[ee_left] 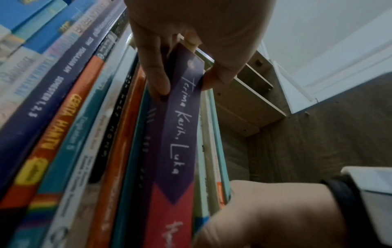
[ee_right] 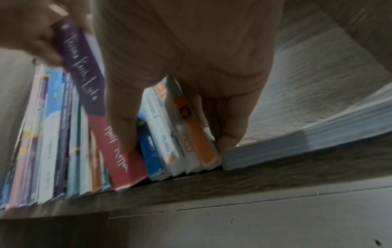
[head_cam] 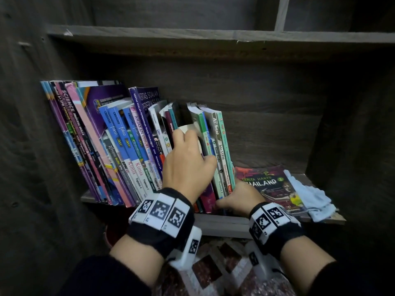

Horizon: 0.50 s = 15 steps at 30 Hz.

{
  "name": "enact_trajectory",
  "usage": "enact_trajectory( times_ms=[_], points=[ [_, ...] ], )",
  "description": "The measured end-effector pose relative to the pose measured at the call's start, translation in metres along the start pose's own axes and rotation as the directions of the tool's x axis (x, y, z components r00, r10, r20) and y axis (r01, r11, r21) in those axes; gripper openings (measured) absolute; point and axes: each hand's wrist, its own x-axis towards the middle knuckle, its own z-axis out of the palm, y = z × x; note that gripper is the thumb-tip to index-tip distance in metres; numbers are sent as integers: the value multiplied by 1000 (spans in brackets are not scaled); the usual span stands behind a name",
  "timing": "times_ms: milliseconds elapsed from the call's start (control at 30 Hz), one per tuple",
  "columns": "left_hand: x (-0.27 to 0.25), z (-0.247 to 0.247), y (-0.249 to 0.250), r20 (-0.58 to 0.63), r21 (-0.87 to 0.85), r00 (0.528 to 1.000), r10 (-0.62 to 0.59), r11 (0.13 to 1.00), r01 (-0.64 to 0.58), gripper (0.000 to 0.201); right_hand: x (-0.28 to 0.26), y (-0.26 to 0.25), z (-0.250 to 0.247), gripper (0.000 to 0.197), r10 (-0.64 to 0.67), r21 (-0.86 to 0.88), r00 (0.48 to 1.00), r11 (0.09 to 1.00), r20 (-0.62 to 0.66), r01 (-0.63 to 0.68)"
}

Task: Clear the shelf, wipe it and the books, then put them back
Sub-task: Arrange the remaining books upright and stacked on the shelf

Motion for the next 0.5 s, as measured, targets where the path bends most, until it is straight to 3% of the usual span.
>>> enact_trajectory(
  times_ms=[167,333,500],
  points=[
    [-1,0,-3,72,82,993,-98,992,92,39,1,3,-6,39,-17,-49,999,999,44,19],
    [-1,-1,-11,146,73,987,-64,996,54,54,1,4,-8,39,3,-29,999,1000,38,-2],
    [-3,-12,-15,243,-21,969,-54,998,61,64,5,3,-4,75,24,1,998,1000,51,-25]
  ],
)
